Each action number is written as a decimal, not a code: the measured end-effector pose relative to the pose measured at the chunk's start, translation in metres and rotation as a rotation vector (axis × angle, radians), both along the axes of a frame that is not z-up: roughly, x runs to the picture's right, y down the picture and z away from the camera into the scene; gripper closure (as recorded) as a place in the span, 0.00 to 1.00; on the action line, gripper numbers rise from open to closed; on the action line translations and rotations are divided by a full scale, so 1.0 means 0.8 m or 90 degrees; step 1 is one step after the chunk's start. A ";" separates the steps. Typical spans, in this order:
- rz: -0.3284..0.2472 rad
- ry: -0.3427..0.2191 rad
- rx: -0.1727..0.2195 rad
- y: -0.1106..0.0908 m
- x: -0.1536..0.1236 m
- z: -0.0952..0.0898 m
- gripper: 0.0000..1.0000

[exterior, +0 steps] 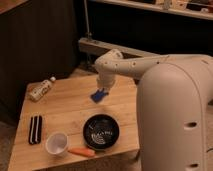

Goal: Place the white sponge in the ceramic bowl

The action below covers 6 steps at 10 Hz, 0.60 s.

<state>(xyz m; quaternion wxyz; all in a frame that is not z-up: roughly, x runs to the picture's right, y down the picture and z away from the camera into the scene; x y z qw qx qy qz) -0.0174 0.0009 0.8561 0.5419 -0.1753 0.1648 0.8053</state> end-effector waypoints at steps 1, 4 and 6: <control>0.001 0.000 -0.005 0.002 -0.003 0.008 0.20; 0.008 0.009 -0.025 0.005 -0.012 0.029 0.20; 0.014 0.023 -0.039 0.006 -0.016 0.044 0.20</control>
